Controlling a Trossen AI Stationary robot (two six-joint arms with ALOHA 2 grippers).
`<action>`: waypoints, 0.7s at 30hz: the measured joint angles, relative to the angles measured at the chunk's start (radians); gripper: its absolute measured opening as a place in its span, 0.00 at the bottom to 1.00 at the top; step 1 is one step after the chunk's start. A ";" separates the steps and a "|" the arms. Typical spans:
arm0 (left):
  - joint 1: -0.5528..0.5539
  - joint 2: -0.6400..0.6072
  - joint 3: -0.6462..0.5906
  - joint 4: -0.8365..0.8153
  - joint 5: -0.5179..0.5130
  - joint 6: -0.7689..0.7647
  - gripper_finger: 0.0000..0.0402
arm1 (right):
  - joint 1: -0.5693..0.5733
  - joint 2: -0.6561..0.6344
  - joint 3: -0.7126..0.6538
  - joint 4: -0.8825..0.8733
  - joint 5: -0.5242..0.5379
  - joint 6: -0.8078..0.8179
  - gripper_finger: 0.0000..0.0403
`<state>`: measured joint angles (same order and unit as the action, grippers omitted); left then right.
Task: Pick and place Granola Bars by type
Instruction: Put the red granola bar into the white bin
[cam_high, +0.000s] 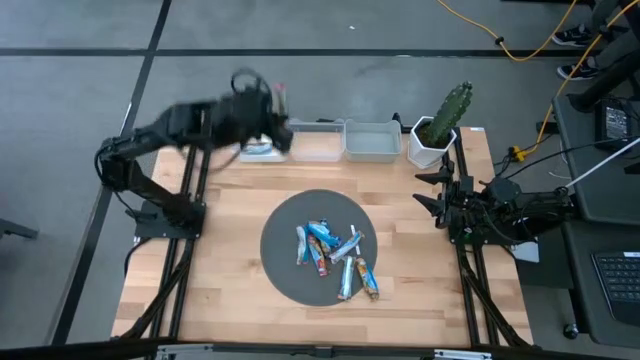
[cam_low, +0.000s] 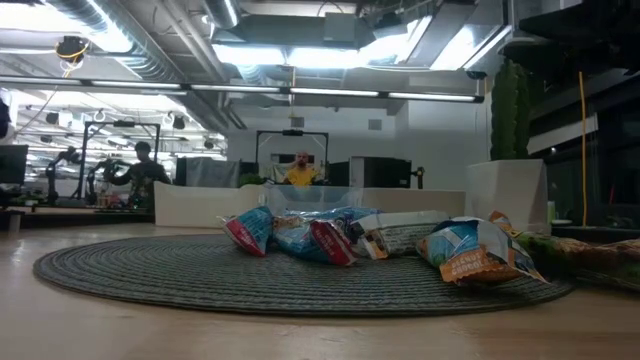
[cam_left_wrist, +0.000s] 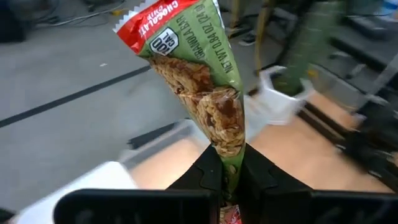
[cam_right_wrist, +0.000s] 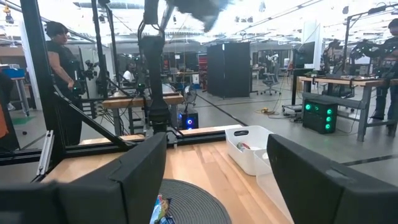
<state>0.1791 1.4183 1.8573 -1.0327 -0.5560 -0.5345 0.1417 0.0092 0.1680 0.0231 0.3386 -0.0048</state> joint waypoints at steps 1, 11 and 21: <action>0.057 0.000 0.002 -0.003 0.039 0.020 0.03 | 0.000 0.000 0.000 0.000 0.000 0.000 0.69; 0.341 0.008 -0.021 -0.091 0.179 0.229 0.03 | 0.000 0.000 0.000 -0.013 0.002 0.076 0.69; 0.532 0.016 -0.531 -0.005 0.328 0.246 0.03 | 0.000 0.000 0.000 -0.081 0.038 0.075 0.69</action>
<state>0.7111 1.4342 1.3267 -1.0380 -0.2279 -0.2887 0.1417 0.0093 0.1680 -0.0578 0.3767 0.0704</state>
